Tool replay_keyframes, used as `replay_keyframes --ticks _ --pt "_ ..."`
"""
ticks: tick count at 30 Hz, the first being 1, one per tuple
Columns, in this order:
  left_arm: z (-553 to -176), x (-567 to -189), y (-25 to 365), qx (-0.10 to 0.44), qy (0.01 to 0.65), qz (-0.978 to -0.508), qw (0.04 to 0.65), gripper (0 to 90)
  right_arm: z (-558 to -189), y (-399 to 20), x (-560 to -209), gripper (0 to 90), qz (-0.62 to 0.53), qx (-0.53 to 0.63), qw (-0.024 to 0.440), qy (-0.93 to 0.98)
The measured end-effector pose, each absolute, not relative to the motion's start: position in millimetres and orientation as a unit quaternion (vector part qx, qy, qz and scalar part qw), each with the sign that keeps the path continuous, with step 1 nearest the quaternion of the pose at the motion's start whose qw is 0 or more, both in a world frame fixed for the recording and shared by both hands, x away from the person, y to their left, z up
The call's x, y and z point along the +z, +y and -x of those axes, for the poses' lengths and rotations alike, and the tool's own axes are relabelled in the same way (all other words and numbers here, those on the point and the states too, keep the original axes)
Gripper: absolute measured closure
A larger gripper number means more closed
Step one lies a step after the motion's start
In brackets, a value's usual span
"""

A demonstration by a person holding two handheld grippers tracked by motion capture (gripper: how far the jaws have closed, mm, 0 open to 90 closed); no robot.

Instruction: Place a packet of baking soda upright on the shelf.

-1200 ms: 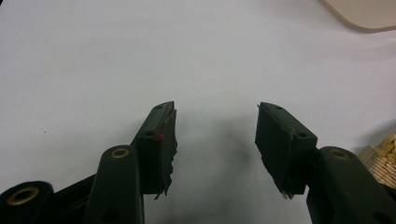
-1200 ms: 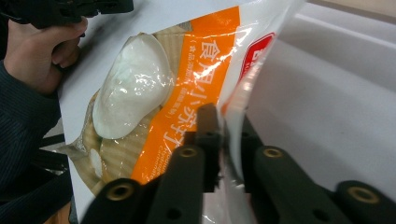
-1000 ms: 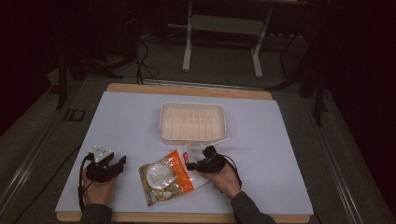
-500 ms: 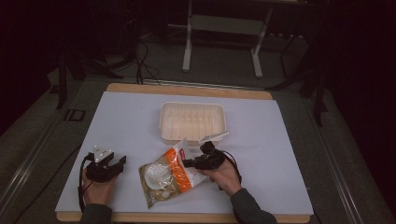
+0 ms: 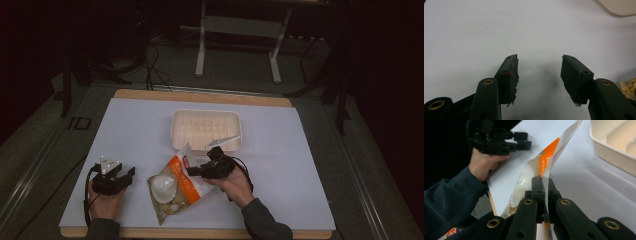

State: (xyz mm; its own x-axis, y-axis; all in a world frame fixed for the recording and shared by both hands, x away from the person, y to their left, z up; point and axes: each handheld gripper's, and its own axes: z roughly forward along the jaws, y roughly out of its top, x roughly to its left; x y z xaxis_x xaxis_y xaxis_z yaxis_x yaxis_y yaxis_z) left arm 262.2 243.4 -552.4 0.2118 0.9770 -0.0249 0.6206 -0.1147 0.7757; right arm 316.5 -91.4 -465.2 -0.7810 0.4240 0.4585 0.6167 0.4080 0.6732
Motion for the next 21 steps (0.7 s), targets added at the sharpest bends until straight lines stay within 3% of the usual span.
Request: replay_keyframes --ticks 21 --pt "-262 -552 245 0.258 0.572 -0.696 0.348 49.7 -297 -56 -434 90.0 0.271 -0.486 0.123 -0.822"
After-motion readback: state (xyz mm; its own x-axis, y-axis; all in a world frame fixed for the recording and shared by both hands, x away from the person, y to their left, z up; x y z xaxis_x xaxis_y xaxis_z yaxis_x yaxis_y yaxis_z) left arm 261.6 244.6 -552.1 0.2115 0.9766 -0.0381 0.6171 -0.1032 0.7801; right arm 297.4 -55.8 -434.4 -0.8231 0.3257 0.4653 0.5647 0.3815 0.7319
